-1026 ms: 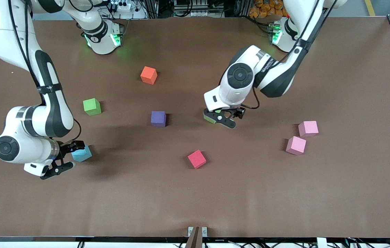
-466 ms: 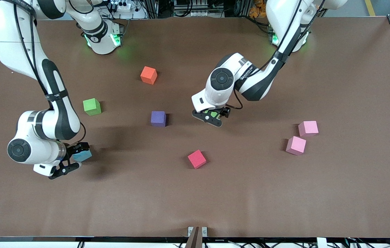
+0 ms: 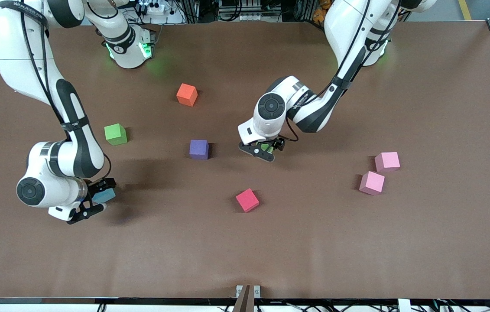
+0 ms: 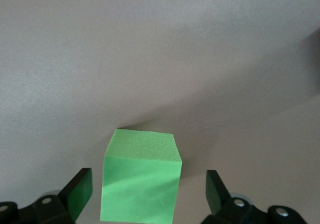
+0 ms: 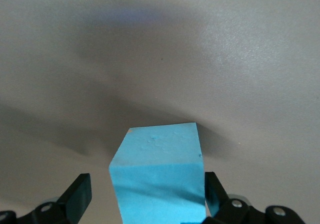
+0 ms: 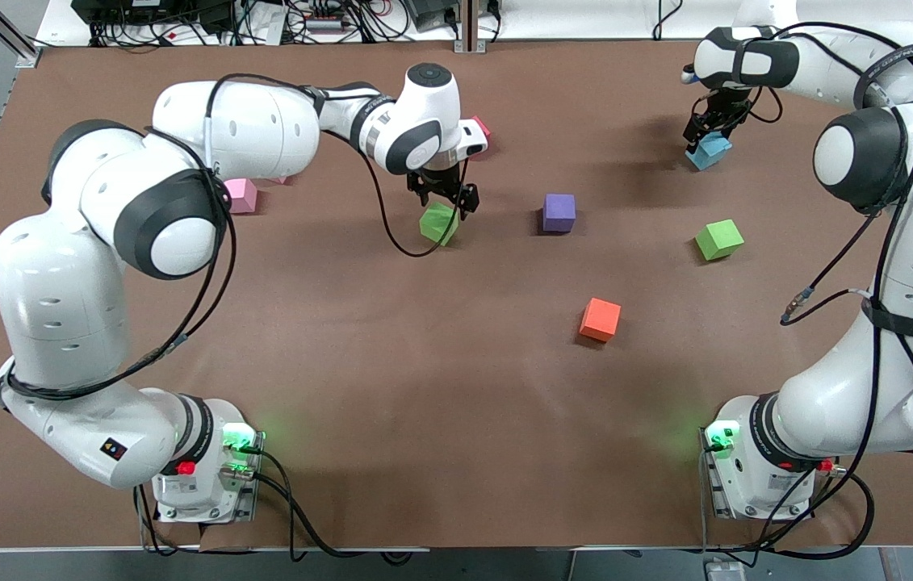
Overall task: Arrange blocks into number 1
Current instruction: 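Place the green cube at the table middle with the left gripper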
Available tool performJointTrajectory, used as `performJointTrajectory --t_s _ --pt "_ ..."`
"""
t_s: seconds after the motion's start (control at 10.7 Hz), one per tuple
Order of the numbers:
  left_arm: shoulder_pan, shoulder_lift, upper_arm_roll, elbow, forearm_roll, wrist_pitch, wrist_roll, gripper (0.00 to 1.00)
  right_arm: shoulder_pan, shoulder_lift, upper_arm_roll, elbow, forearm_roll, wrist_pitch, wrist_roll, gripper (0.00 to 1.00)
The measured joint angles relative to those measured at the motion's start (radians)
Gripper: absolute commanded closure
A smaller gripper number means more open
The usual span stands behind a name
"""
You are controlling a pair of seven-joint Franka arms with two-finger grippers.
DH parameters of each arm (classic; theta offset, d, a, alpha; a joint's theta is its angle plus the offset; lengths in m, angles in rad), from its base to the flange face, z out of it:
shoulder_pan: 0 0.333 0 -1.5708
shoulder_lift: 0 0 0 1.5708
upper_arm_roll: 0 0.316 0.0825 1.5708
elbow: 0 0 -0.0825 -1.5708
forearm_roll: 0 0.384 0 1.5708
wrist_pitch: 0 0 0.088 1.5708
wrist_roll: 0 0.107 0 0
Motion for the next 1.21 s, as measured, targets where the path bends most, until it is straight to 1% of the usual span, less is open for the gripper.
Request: performJointTrajectory --t_s 0.09,0.19,0.28,0.37,0.47,0.65,0.84,1.12,1.21 --pt "0.000 0.000 0.000 -0.018 0.000 0.017 0.000 0.00 -0.004 0.004 0.000 -0.004 0.000 0.000 0.000 0.00" --pt "0.000 0.002 0.001 -0.042 0.000 0.046 -0.004 0.09 -0.009 0.005 0.000 -0.009 0.001 0.000 0.000 0.07" --pt "0.000 0.003 0.001 -0.066 0.000 0.075 -0.022 0.37 -0.013 0.006 0.000 -0.014 0.002 0.000 0.000 0.64" --pt "-0.001 0.004 0.001 -0.082 0.001 0.091 -0.043 0.85 -0.017 0.006 0.000 -0.016 0.016 0.000 0.000 0.91" --pt "-0.003 0.005 0.001 -0.086 0.001 0.096 -0.053 1.00 -0.022 0.006 0.000 -0.017 0.043 0.000 -0.001 0.92" --pt "-0.005 0.003 0.000 -0.084 0.001 0.102 -0.123 1.00 -0.027 0.005 0.000 -0.017 0.066 -0.003 -0.001 0.94" --pt "-0.011 -0.014 -0.007 -0.080 0.003 0.101 -0.287 1.00 -0.027 0.005 0.000 -0.017 0.071 -0.003 -0.002 0.94" --pt "-0.016 -0.055 -0.072 -0.093 0.005 0.045 -0.569 1.00 -0.022 0.000 0.003 -0.009 0.078 -0.009 -0.002 0.94" --pt "-0.020 -0.060 -0.096 -0.101 0.006 0.038 -0.636 1.00 -0.018 -0.004 0.005 -0.002 0.079 -0.022 -0.001 0.94"
